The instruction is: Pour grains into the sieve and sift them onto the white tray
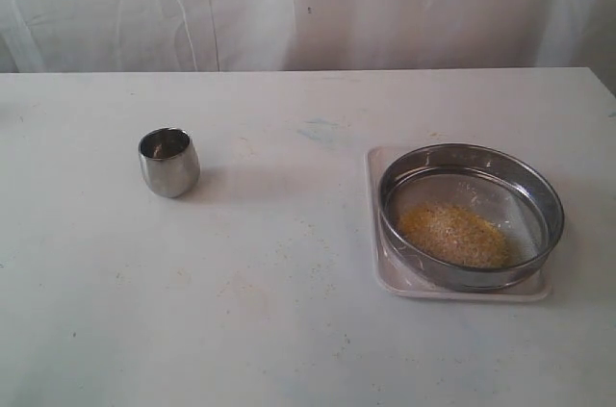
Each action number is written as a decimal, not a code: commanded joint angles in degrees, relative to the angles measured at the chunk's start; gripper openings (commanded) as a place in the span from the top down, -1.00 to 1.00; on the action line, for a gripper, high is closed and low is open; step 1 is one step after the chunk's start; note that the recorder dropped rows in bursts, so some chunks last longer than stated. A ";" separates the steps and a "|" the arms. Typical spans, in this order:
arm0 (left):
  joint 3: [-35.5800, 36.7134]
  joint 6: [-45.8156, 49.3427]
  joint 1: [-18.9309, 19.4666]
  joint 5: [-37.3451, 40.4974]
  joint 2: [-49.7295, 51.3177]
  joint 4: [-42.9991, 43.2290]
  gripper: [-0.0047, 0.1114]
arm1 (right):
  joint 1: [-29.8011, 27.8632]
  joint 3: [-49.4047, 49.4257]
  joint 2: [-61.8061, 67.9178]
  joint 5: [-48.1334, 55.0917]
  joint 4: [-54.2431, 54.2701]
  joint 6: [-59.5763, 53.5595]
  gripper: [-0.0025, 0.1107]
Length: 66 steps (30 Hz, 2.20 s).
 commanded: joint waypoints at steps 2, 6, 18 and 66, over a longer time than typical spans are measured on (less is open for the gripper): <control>0.27 0.17 -0.35 1.93 -0.25 -0.36 0.92 | -0.26 -1.18 -0.23 -43.64 8.21 35.74 0.96; 0.27 0.17 -0.35 1.93 -0.25 -0.36 0.92 | -0.26 -14.91 1.56 -66.94 10.67 38.68 0.96; 0.27 0.17 -0.35 1.93 -0.25 -0.36 0.92 | -0.26 -51.25 26.61 10.03 -40.41 -4.96 0.96; 0.27 0.32 -0.33 1.93 -0.25 -0.36 0.92 | -0.27 -62.16 104.02 31.96 3.29 -32.20 -0.05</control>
